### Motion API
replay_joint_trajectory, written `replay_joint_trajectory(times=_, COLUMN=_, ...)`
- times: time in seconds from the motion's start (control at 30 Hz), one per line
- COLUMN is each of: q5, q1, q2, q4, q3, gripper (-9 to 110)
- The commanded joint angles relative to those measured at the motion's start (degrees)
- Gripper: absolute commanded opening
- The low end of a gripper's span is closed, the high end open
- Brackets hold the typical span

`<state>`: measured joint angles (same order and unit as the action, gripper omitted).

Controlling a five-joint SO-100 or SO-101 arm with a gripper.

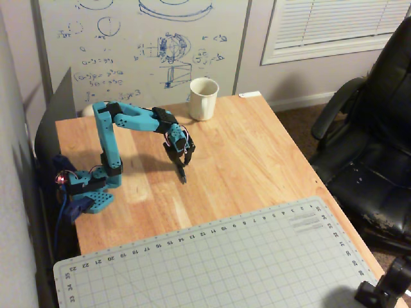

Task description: Touch the pen.

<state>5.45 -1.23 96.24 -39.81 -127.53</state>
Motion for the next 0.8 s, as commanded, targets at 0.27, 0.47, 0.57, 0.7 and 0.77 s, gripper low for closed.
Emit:
replay_joint_trajectory(times=0.27, q5=0.4, q1=0.2, q2=1.0, q4=-3.0, q3=4.7, gripper=1)
replay_joint_trajectory(times=0.47, q5=0.4, q1=0.2, q2=1.2, q4=-3.0, q3=4.7, gripper=1)
replay_joint_trajectory(times=0.57, q5=0.4, q1=0.2, q2=1.8, q4=-3.1, q3=4.7, gripper=1)
replay_joint_trajectory(times=0.7, q5=0.4, q1=0.2, q2=1.8, q4=-3.0, q3=4.7, gripper=1)
replay_joint_trajectory(times=0.77, q5=0.4, q1=0.3, q2=1.8, q4=-3.0, q3=4.7, gripper=1)
